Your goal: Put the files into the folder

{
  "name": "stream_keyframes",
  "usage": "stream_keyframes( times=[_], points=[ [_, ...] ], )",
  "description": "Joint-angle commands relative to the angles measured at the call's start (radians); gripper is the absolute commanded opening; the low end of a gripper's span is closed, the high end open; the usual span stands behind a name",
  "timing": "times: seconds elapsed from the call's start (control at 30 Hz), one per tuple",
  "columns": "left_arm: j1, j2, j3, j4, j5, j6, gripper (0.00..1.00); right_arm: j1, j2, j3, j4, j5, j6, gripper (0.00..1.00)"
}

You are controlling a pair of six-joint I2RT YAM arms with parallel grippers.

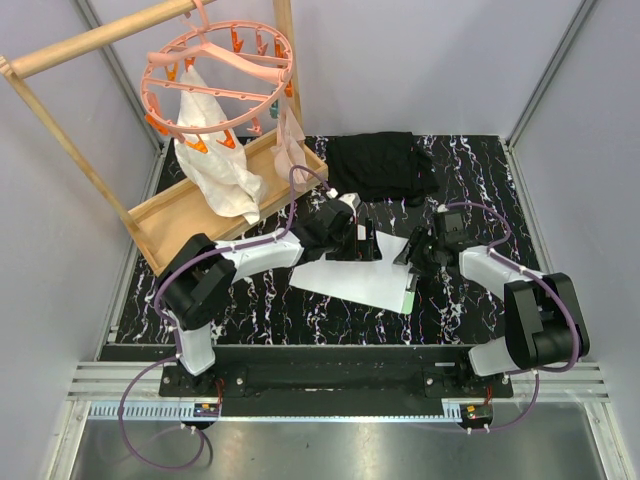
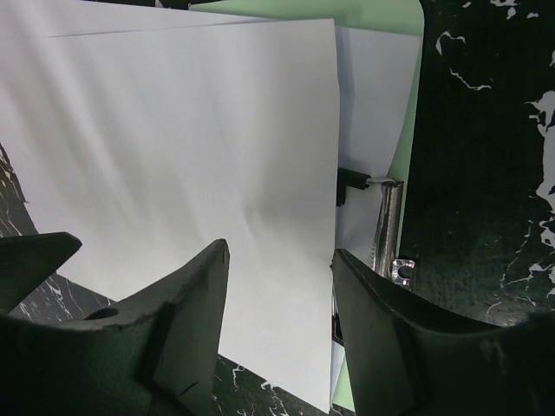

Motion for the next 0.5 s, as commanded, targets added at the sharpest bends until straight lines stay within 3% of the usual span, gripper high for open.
stream_keyframes(
  times=[0.0, 0.47],
  points=[
    [0.000, -0.058, -0.018, 0.049, 0.011, 0.008, 0.98, 0.024, 0.020, 0.007, 0.046, -0.008, 0.013, 0.61],
    [0.003, -0.068, -0.029, 0.037, -0.015, 0.018, 0.98, 0.081, 0.022, 0.036, 0.077, -0.024, 0.047, 0.62]
  ],
)
